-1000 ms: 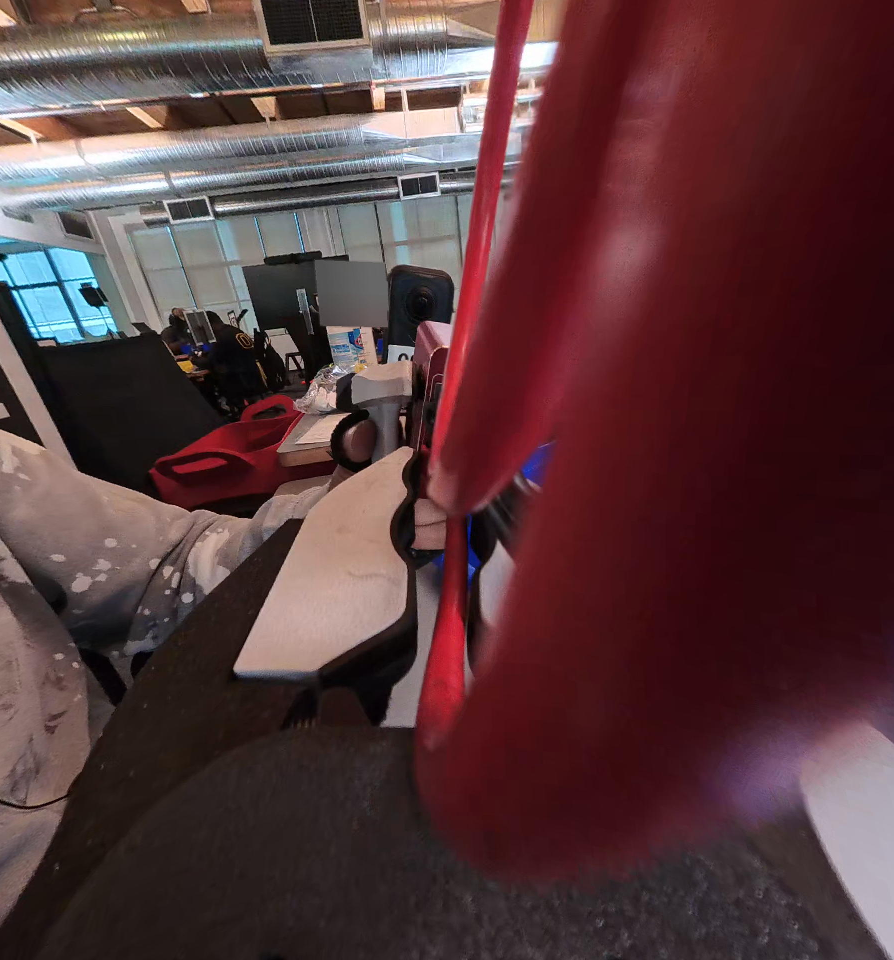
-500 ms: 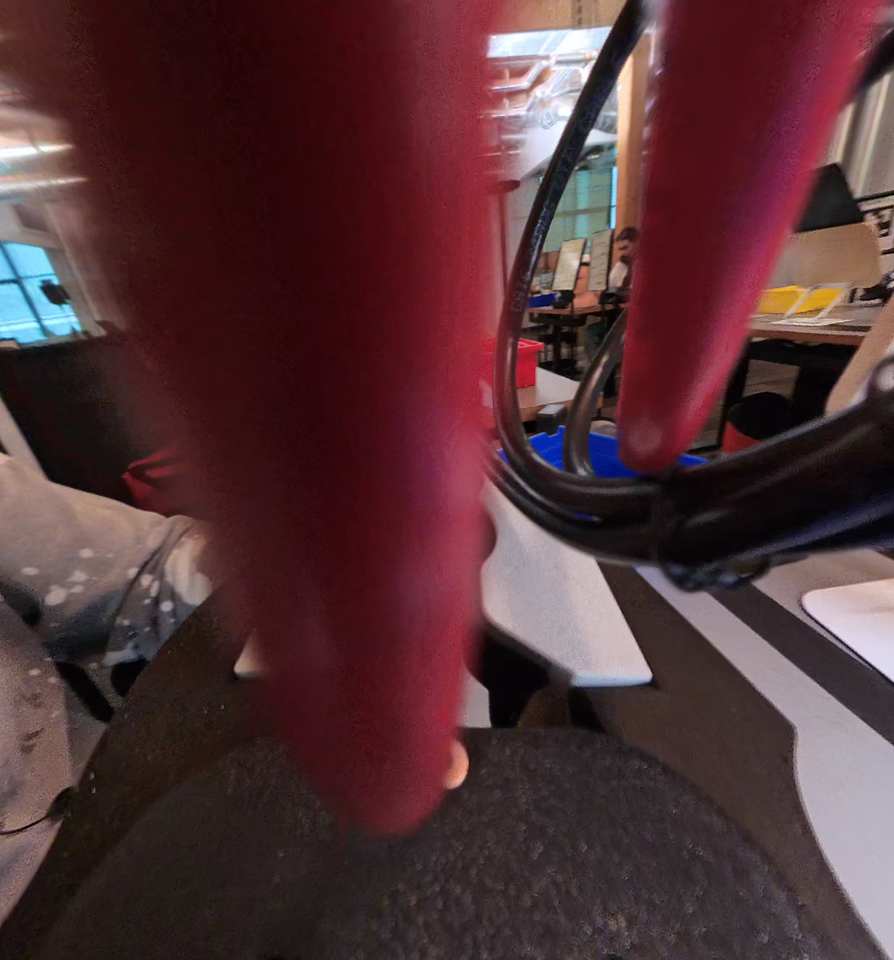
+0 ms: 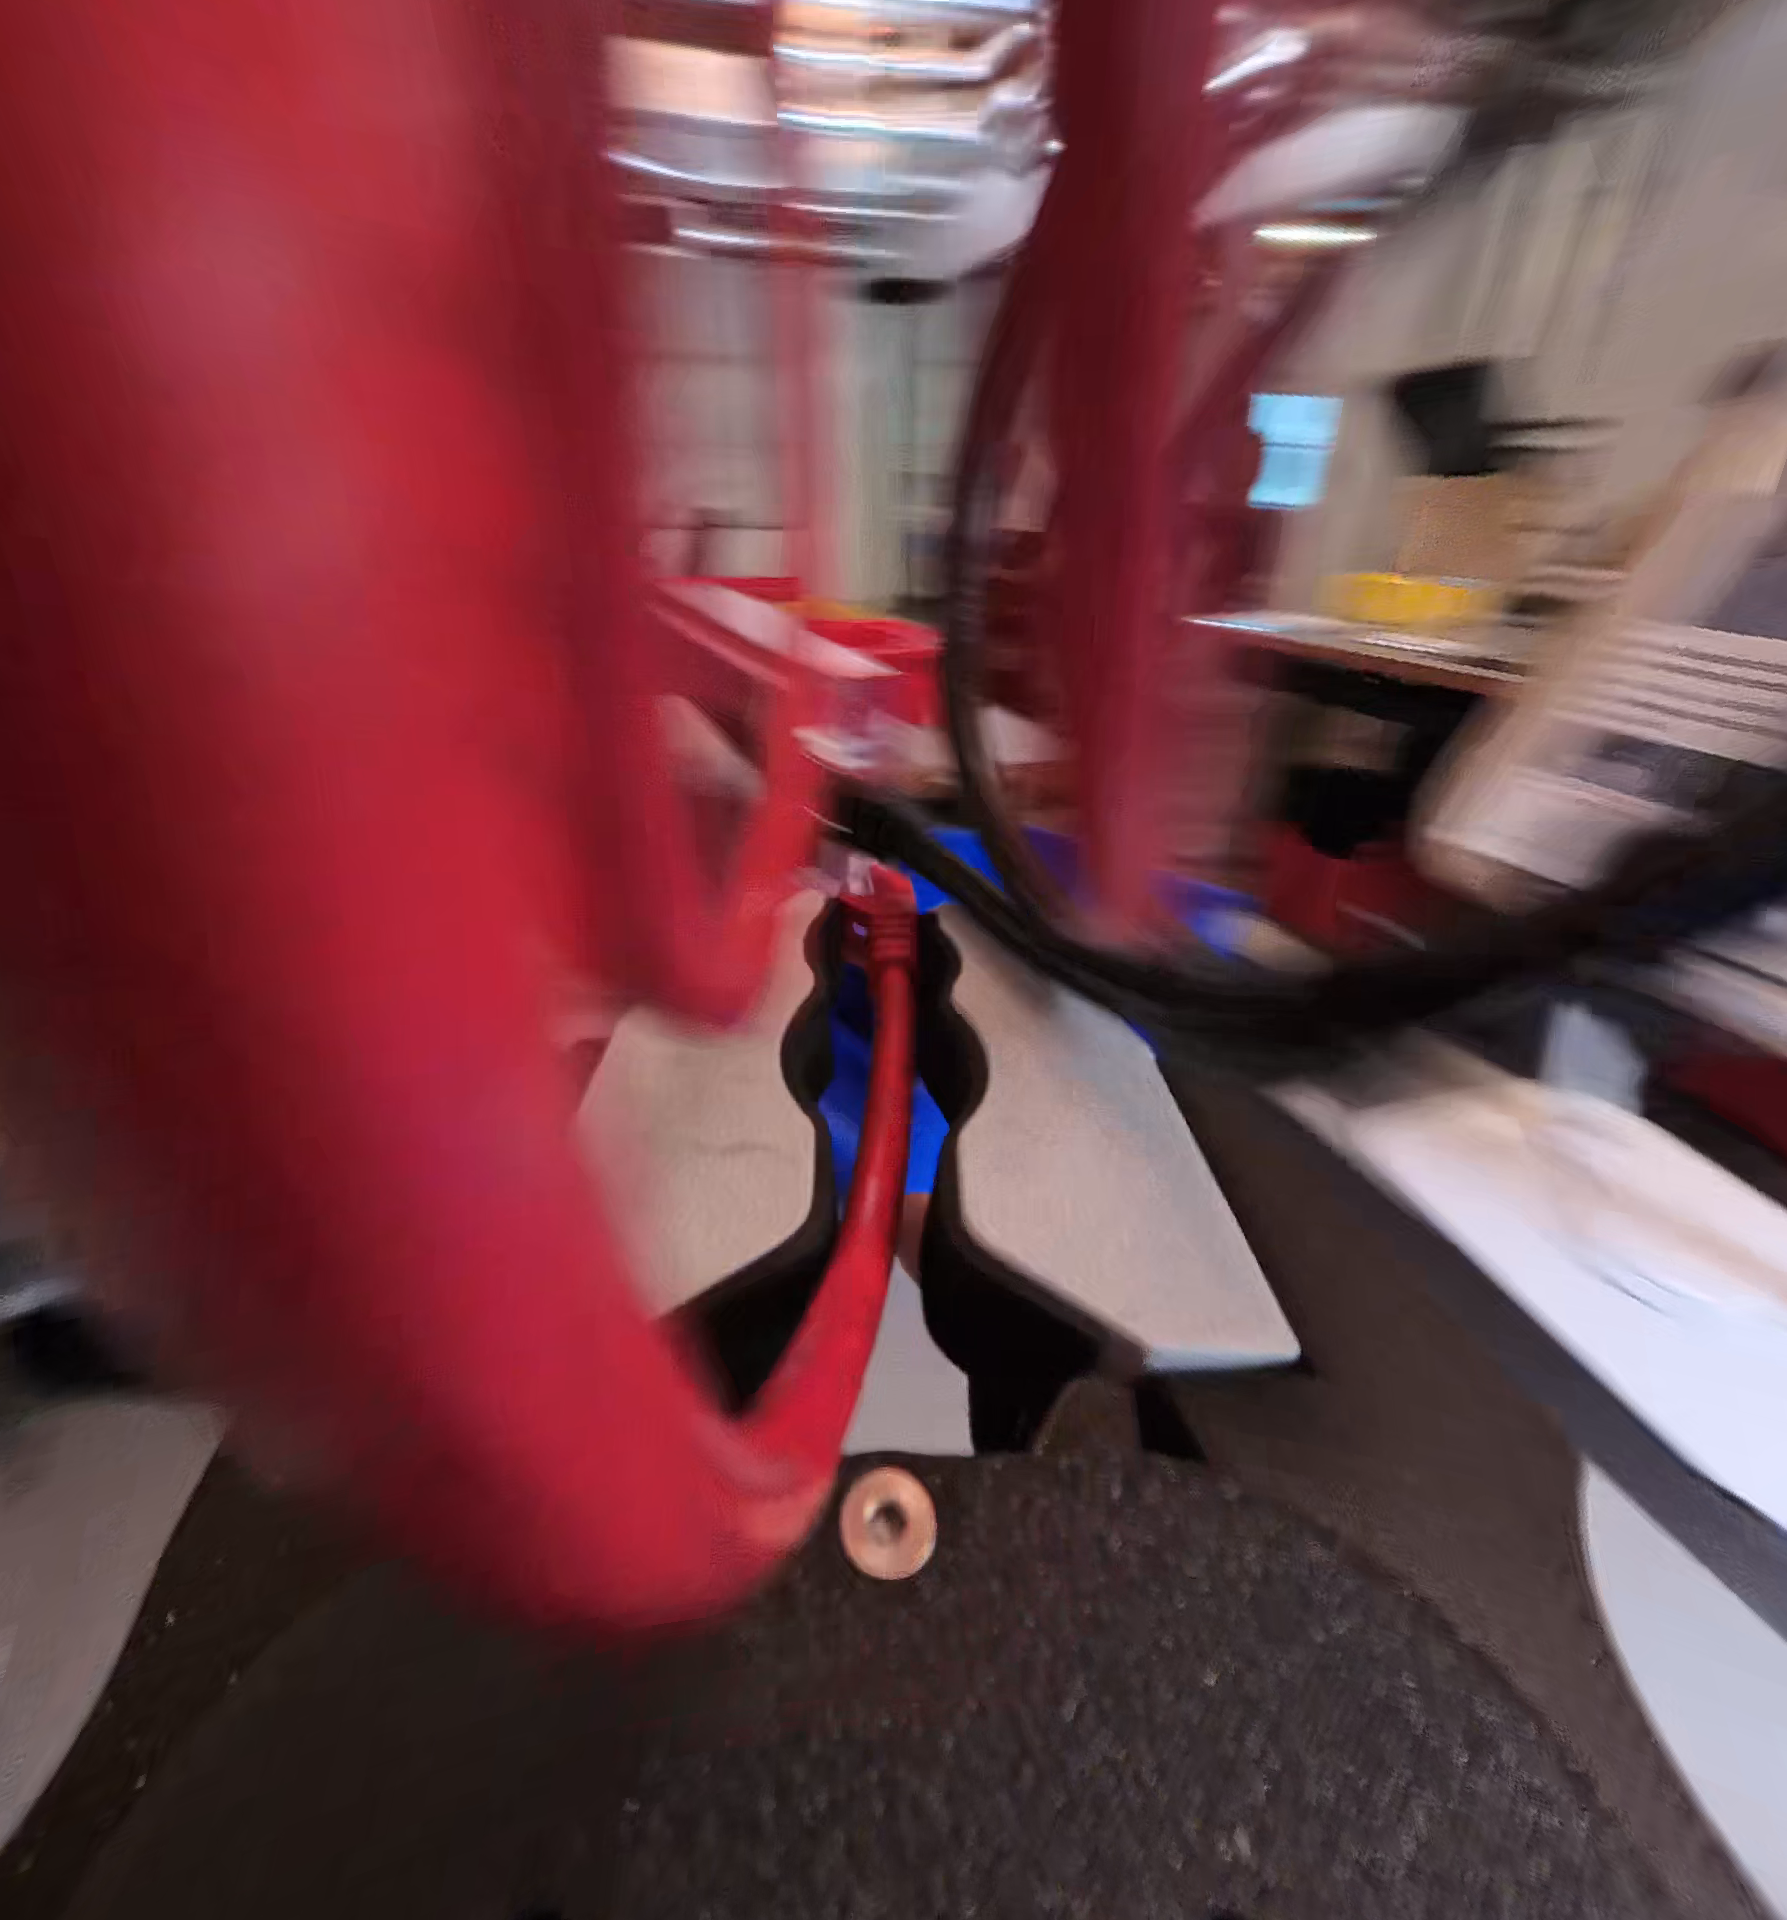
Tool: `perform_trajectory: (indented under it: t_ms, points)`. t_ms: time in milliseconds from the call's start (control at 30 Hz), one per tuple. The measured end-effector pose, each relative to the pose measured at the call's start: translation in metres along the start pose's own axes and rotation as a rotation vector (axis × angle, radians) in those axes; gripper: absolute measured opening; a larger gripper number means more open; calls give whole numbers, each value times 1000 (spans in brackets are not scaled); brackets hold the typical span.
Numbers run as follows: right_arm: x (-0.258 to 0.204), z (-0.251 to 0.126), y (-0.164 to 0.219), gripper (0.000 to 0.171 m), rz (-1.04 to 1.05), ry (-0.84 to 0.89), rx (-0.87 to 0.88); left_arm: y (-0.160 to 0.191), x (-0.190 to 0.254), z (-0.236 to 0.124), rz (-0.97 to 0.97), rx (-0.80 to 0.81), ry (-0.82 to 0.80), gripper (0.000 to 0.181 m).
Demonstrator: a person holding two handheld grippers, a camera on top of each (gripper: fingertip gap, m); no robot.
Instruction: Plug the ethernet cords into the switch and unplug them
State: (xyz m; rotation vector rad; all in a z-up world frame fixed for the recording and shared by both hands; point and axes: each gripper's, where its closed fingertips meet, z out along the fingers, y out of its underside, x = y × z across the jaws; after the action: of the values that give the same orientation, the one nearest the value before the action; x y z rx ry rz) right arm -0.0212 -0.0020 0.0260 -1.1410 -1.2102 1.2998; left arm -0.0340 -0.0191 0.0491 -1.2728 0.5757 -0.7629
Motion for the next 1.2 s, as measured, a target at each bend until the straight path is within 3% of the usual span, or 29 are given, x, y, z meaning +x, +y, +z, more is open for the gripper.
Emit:
perform_trajectory:
  t_ms: [33,100,133,233,400,533,733,967,1067,1200]
  points:
    - [27,-15,3,13,-37,123,-11,-18,-10,-14,-8,89,-35,30]
    - [31,-36,1,13,46,41,29,-50,-19,-45,-12,148,-35,29]
    - [21,-29,7,13,-22,30,-32,-55,-19,-50,37,119,-62,30]
    - [10,-1,15,13,-25,4,-96,-50,-20,-43,9,72,-86,30]
    - [42,-26,40,13,118,56,-196,-46,-41,-58,-84,73,-109,29]
    - [77,-68,58,14,203,163,-337,-53,-47,-66,-135,103,-118,29]
    - [119,-172,84,14,284,326,-656,-68,-46,-79,-128,146,-126,29]
    - [125,-287,104,12,363,422,-1099,-67,-39,-72,-118,133,-102,29]
    - [116,-313,107,14,397,402,-1246,-62,-38,-67,-118,114,-97,29]
    - [104,-322,110,13,465,351,-1366,-58,-38,-64,-122,95,-90,29]
